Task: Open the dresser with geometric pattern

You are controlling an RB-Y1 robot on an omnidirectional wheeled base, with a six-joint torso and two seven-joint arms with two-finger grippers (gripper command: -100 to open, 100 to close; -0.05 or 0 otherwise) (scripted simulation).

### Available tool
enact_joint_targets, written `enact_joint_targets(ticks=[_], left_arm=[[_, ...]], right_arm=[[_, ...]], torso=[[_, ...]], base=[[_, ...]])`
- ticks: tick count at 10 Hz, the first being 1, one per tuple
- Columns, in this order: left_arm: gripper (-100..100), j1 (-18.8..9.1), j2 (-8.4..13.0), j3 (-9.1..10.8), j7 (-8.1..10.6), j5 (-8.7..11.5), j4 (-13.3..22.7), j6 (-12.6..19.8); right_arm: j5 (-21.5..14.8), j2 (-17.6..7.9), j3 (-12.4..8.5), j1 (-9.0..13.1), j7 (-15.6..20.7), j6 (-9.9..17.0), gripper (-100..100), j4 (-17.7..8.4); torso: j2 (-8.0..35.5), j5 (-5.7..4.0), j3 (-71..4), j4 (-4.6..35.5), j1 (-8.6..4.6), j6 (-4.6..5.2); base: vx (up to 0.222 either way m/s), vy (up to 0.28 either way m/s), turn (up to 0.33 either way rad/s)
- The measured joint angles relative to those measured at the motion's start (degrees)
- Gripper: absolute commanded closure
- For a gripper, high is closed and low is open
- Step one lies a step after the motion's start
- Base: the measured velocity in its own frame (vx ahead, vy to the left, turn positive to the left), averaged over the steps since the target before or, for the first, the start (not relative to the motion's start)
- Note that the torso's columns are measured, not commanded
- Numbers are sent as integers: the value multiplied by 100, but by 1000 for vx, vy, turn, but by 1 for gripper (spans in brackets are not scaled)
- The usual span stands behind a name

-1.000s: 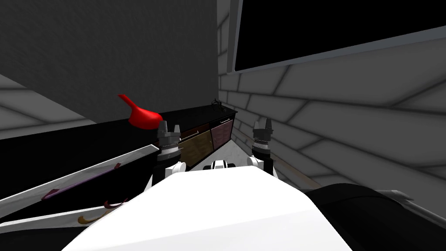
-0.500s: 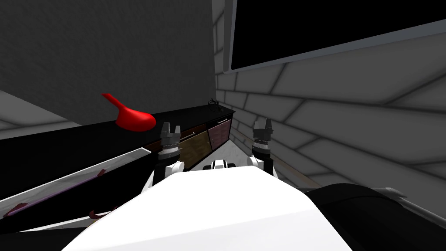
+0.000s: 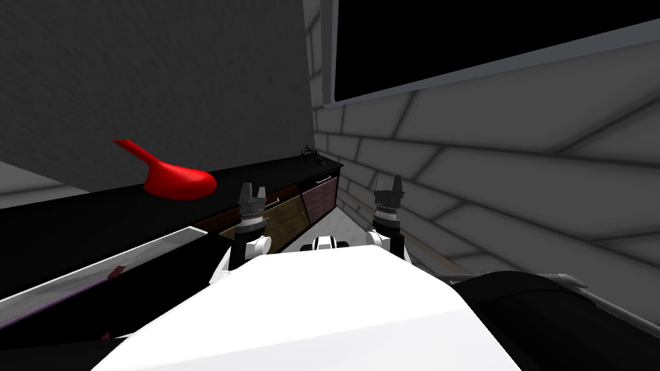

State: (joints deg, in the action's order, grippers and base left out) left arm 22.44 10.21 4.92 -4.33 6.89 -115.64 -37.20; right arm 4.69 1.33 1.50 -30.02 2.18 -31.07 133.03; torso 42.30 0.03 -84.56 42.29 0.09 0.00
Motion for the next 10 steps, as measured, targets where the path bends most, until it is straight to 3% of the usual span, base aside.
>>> enact_joint_targets(ticks=[10], left_arm=[[-100,-691,238,520,49,248,1526,-881]], right_arm=[[0,0,0,0,0,0,0,0]], torso=[[-3,-3,-2,-1,-11,1]], base=[[34,-55,-52]])
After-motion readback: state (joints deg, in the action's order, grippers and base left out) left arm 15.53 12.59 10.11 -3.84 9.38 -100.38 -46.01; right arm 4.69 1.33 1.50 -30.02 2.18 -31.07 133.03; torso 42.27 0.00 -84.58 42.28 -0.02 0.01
